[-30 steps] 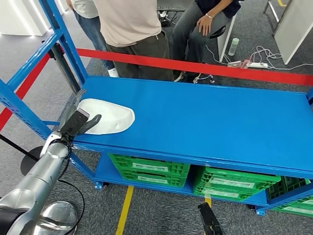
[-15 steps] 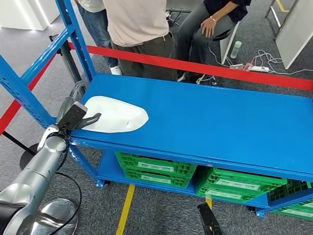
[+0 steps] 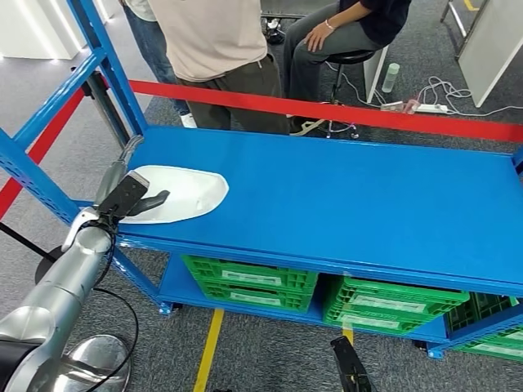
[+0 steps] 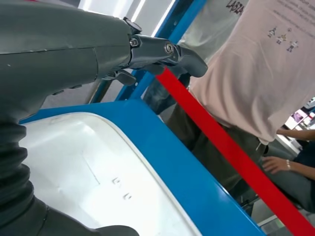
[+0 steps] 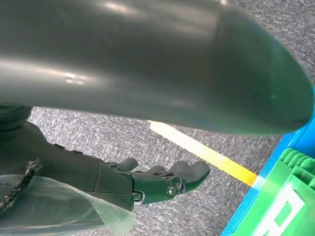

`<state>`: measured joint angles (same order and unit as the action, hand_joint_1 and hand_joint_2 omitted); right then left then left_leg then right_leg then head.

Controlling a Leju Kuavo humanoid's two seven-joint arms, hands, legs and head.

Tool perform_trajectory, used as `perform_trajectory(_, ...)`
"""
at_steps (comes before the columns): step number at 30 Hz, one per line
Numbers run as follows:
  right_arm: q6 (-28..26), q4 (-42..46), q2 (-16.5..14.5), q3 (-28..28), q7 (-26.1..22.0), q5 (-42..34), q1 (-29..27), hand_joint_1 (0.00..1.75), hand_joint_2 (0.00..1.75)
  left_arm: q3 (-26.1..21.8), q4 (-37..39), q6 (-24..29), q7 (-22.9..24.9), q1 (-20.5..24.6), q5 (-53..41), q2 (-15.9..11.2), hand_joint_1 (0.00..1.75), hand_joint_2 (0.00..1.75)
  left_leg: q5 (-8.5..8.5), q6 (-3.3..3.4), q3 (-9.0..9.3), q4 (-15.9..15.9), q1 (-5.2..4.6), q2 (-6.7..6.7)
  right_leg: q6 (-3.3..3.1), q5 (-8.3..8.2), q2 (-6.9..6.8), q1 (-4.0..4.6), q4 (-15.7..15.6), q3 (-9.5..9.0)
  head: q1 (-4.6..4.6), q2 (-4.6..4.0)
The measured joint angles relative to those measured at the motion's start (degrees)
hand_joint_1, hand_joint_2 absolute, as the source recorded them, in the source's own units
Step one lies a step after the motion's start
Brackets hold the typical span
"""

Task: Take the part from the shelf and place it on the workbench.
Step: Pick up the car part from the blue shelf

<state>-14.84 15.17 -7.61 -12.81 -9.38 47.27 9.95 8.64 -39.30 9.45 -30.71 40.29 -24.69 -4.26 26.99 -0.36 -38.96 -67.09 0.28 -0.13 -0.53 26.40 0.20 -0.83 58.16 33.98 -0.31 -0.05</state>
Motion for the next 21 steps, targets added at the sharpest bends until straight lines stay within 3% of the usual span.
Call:
perform_trajectory(1, -0.01, 0.00, 0.00, 0.00, -0.04, -0.04, 0.05, 0.00, 0.87, 0.05, 0.00, -0.02, 0.00, 0.14, 0.01, -0.05, 0.00, 1.75, -1.47, 0.27, 1.79, 3.79, -0.09, 0.00, 0.14, 0.06, 0.03, 0.10, 0.05, 0.00, 0.01, -0.01)
perform_trajectory(3, -0.01, 0.00, 0.00, 0.00, -0.14, -0.11, 0.10, 0.00, 1.75, 0.17, 0.00, -0.03, 0.02, 0.40, 0.04, -0.16, 0.00, 1.75, -2.25, 0.71, 3.64, 7.97, -0.31, 0.01, 0.60, 0.07, 0.04, 0.24, 0.09, 0.25, 0.07, -0.01)
perform_trajectory(5, -0.03, 0.00, 0.00, 0.02, -0.23, -0.10, 0.09, 0.00, 1.75, 0.26, -0.01, -0.01, 0.05, 0.49, 0.07, -0.23, 0.00, 1.75, -2.02, 1.13, 3.79, 8.60, -0.39, -0.01, 1.25, 0.01, -0.03, 0.26, -0.06, 0.41, 0.08, -0.01)
perform_trajectory(7, -0.11, 0.00, 0.00, 0.09, -0.32, 0.03, 0.13, 0.00, 1.75, 0.32, -0.01, 0.02, 0.09, 0.53, 0.08, -0.23, 0.00, 1.75, -2.32, 1.75, 4.04, 9.14, -0.17, 0.03, 1.82, 0.99, -0.09, 0.24, 1.00, 1.08, 0.16, -0.01)
perform_trajectory(8, -0.13, 0.00, 0.00, 0.16, -0.37, 0.09, 0.17, 0.00, 1.75, 0.34, -0.01, 0.04, 0.11, 0.57, 0.08, -0.22, 0.00, 1.75, -2.46, 2.02, 4.17, 9.40, -0.02, 0.07, 2.05, 2.27, -0.10, 0.24, 3.08, 2.11, 0.25, -0.01)
perform_trajectory(10, 0.30, 0.00, 0.00, 0.29, -0.89, -0.23, 0.08, 0.00, 1.75, 0.37, 0.00, 0.07, 0.14, 0.53, 0.08, -0.20, 0.00, 1.75, -2.48, 2.27, 4.16, 9.43, 0.00, 0.10, 2.33, 5.75, -0.11, 0.17, 10.45, 5.64, 0.37, -0.01)
perform_trajectory(12, 1.30, 0.00, 0.01, 0.32, -2.64, -1.35, -0.13, 0.00, 1.75, 0.39, 0.00, 0.11, 0.15, 0.25, 0.09, -0.21, 0.00, 1.75, -2.45, 2.34, 4.13, 9.39, -0.07, 0.06, 2.47, 7.10, -0.11, 0.16, 15.90, 8.44, 0.34, -0.01)
perform_trajectory(13, 1.82, 0.00, 0.01, 0.32, -4.19, -2.14, -0.17, 0.00, 1.75, 0.42, 0.00, 0.12, 0.15, 0.07, 0.10, -0.23, 0.00, 1.75, -2.43, 2.34, 4.14, 9.35, -0.08, 0.03, 2.45, 6.16, -0.12, 0.16, 15.54, 8.41, 0.37, -0.01)
perform_trajectory(15, 2.35, 0.02, 0.02, 0.30, -8.00, -3.67, -0.07, 0.00, 0.87, 0.45, -0.04, 0.04, 0.10, -0.25, 0.16, -0.33, 0.00, 1.75, -2.30, 2.18, 4.19, 9.19, -0.08, -0.02, 2.27, 2.14, -0.14, 0.16, 8.73, 5.32, 0.38, -0.01)
perform_trajectory(17, 2.37, 0.04, 0.02, 0.28, -10.07, -4.66, 0.21, 0.00, 0.87, 0.46, -0.16, -0.19, 0.02, -0.45, 0.21, -0.57, 0.00, 1.75, -2.08, 1.74, 4.02, 8.86, -0.29, -0.03, 1.97, -0.14, -0.12, 0.21, 1.90, 1.70, 0.34, -0.01)
perform_trajectory(19, 2.66, 0.04, 0.02, 0.28, -9.68, -5.11, 0.32, 0.00, 1.75, 0.47, -0.27, -0.46, -0.02, -0.63, 0.20, -0.81, 0.00, 1.75, -2.11, 1.22, 3.80, 8.67, -0.45, -0.02, 1.57, -0.11, -0.04, 0.35, 0.12, 0.62, 0.31, -0.01)
perform_trajectory(21, 2.89, 0.04, 0.04, 0.27, -8.61, -5.40, 0.29, 0.00, 1.75, 0.50, -0.31, -0.59, -0.02, -0.72, 0.16, -0.87, 0.00, 1.75, -2.04, 0.73, 3.73, 8.55, -0.31, -0.04, 1.00, -0.33, -0.04, 0.29, -0.04, 0.69, 0.34, -0.01)
